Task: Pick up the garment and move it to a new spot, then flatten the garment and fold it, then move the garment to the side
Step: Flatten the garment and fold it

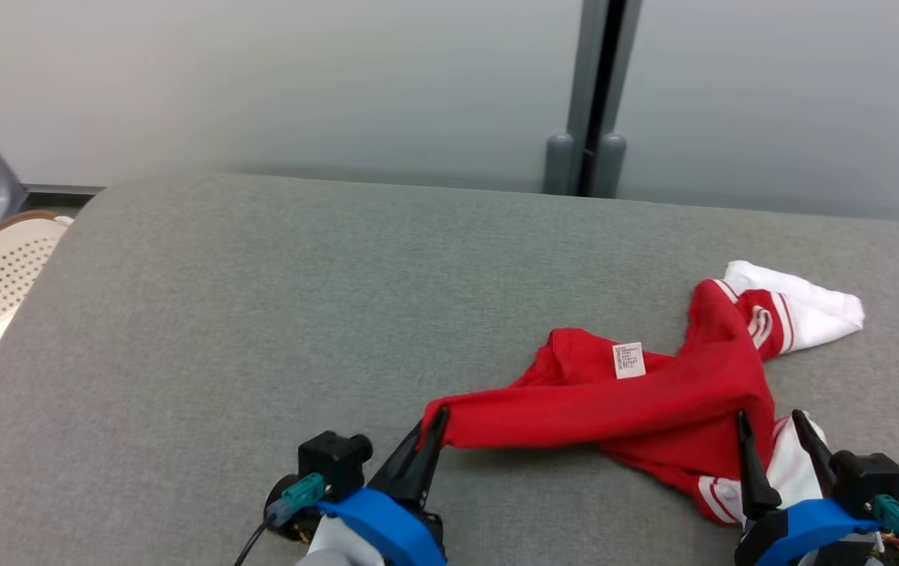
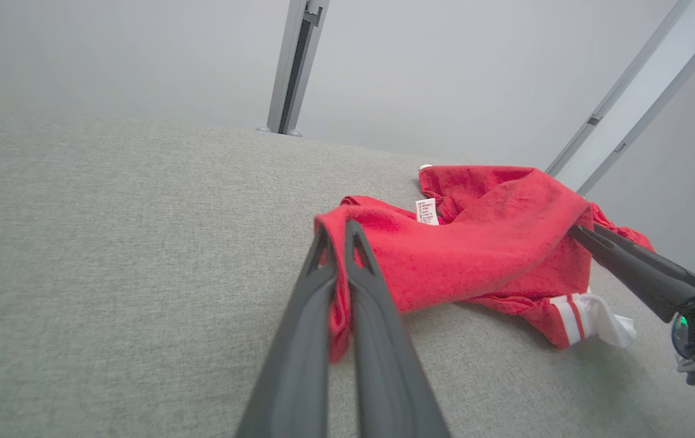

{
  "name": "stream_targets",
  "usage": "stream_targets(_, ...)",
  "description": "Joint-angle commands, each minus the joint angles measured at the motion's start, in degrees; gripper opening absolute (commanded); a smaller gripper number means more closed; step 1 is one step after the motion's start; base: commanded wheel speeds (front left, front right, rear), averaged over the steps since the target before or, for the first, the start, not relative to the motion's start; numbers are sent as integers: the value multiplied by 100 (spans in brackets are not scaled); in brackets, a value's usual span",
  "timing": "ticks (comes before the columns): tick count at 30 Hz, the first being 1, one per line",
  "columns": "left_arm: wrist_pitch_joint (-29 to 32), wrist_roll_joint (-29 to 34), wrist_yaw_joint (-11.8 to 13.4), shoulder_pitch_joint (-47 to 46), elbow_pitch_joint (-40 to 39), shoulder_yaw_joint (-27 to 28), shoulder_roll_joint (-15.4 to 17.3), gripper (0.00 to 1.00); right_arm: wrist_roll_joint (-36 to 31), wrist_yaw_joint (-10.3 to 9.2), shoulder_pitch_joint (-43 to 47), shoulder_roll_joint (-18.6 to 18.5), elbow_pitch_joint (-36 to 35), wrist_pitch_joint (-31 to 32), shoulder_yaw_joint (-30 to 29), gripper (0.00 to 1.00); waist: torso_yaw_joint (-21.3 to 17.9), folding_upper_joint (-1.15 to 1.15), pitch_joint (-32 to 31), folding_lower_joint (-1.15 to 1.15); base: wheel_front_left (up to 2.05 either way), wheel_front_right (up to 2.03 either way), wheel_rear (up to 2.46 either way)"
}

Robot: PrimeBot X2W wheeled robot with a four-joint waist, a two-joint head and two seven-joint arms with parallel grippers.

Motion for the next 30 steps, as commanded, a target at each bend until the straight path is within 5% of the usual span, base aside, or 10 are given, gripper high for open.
stream_targets(1,-15,78,-4,113,-28,99,11,0,5,0,44,-13,16,-18,8,100,82,0,19,1,0,0,0)
stream_targets(8,-16,381,-2,300,125,990,61,0,62,0,-131,-14,19,-19,183,100,152,0,189,1,0,0,0)
stream_targets(25,-17,926,246,-499,1422,2454,83,0,34,0,-261,-12,-90,-18,352,100,-496,0,507,1,0,0,0)
stream_targets(26,-16,1161,516,-302,1073,2851,92,100,78,0,-201,-12,-120,-18,378,100,-512,0,394,1,0,0,0)
stream_targets(30,-16,1601,879,192,462,3383,6,100,108,0,-87,-12,-174,-18,430,100,-503,0,206,1,0,0,0)
